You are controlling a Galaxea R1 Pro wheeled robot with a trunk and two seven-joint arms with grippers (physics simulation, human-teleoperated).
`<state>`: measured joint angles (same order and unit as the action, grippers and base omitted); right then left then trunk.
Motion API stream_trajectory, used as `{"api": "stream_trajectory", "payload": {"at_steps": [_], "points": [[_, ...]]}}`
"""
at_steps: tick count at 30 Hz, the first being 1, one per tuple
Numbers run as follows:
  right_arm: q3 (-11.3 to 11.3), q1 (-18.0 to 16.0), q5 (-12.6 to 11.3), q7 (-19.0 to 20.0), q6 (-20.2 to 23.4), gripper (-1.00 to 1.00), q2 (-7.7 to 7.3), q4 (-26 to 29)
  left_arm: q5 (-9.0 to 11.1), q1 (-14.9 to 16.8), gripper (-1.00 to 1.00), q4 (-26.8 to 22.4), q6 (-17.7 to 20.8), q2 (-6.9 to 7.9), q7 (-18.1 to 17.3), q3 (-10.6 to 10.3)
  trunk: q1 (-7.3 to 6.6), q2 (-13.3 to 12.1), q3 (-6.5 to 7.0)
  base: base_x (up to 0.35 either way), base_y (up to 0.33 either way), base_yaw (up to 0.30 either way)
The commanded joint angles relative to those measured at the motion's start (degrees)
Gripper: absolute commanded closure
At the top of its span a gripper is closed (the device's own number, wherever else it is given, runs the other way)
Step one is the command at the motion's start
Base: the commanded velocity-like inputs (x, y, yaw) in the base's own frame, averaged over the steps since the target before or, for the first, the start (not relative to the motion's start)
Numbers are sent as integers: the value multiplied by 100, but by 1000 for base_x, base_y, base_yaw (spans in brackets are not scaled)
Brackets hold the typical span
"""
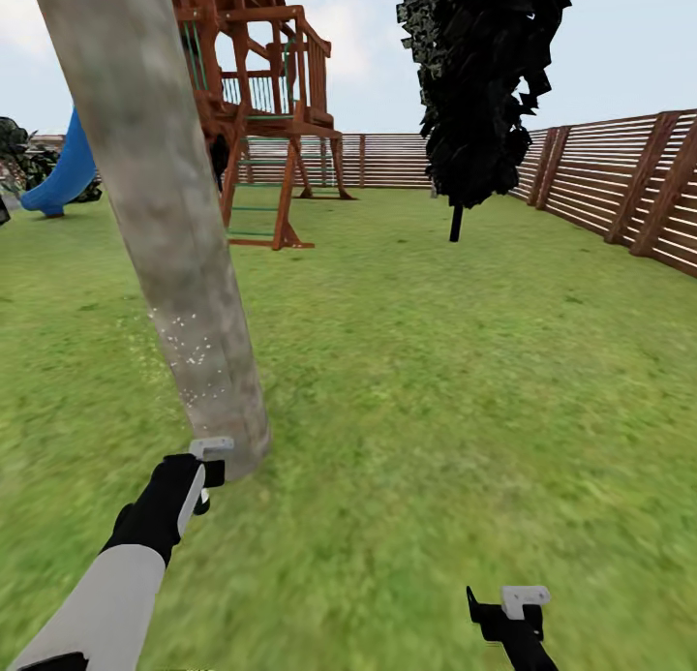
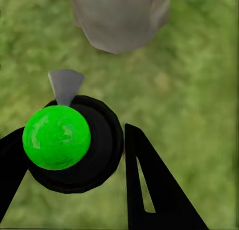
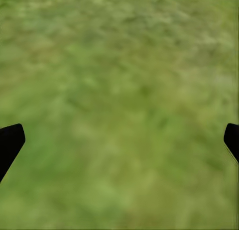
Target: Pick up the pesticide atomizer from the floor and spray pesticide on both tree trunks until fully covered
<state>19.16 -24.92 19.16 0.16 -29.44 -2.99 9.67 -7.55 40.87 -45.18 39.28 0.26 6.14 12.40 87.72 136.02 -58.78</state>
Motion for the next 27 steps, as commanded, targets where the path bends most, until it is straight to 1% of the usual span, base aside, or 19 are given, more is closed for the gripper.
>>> {"api": "stream_trajectory", "payload": {"at_steps": [1,12,19,24,27], "points": [[0,2,0,1,0,-100,0,0,9,0,100,0,0,-2,-5,0,0,0,0,75,-268,260],[0,4,0,1,0,-100,0,0,34,0,100,10,-3,-17,-16,0,0,0,0,75,-268,269],[0,5,0,1,0,-100,0,0,34,0,100,10,-9,-10,-16,0,0,0,0,96,-268,20],[0,0,0,0,0,-100,0,0,34,0,100,10,-9,-17,-16,0,0,0,0,11,-271,6],[0,3,0,-2,0,-100,1,0,34,0,100,10,-9,-17,-16,0,0,0,0,0,-273,138]]}}
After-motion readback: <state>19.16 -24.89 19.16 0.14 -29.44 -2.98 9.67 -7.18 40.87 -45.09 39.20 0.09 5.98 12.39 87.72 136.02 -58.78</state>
